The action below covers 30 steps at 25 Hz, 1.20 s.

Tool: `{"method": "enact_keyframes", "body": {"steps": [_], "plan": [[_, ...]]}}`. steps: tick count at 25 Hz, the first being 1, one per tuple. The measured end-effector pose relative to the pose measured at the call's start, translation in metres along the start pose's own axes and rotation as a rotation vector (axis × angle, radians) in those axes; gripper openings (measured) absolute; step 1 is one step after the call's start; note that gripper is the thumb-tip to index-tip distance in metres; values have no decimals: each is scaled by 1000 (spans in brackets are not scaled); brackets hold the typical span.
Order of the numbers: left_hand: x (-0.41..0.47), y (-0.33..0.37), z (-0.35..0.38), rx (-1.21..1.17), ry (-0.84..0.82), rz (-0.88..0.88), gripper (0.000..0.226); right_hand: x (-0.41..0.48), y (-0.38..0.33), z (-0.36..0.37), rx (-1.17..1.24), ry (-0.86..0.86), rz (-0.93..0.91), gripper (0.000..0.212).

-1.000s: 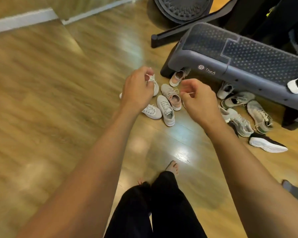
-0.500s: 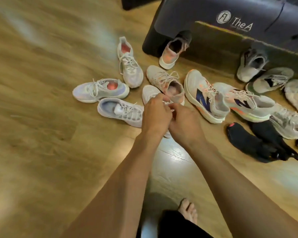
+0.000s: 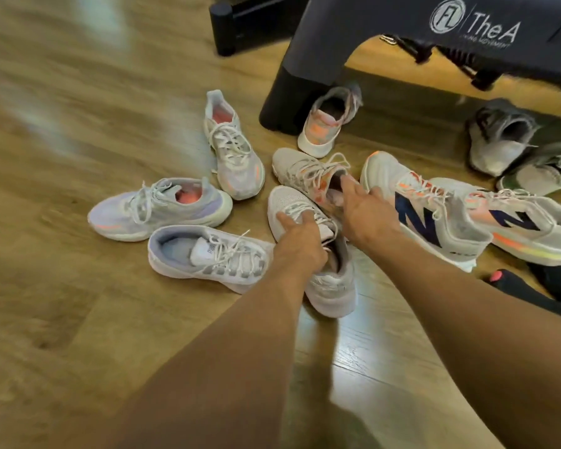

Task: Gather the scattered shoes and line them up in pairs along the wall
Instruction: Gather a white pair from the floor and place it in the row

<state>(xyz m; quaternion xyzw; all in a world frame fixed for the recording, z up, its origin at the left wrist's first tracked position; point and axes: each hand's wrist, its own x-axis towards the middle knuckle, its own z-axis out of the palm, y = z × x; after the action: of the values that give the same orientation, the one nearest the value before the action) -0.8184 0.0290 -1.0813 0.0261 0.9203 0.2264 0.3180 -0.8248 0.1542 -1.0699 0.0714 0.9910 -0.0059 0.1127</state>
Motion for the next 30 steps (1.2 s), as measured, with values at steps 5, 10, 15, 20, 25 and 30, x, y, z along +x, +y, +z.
{"method": "enact_keyframes", "body": {"steps": [5,10,15,20,25,30], "plan": [[7,-40,-27,-456,236,143,67,2,-1,-12,-78,-312,58,36],[11,-45,-50,-1004,136,21,46,-9,23,-57,953,-192,403,17],[11,-63,-74,-1592,-177,-54,26,-32,63,-65,1513,-108,583,57],[-4,-70,-83,-1310,-264,-22,33,-44,81,-76,1447,61,465,51],[-29,18,-61,-232,-245,431,36,-29,51,-100,827,236,111,27],[-58,64,-1,266,-172,542,38,-17,32,-87,231,137,-178,19]]}}
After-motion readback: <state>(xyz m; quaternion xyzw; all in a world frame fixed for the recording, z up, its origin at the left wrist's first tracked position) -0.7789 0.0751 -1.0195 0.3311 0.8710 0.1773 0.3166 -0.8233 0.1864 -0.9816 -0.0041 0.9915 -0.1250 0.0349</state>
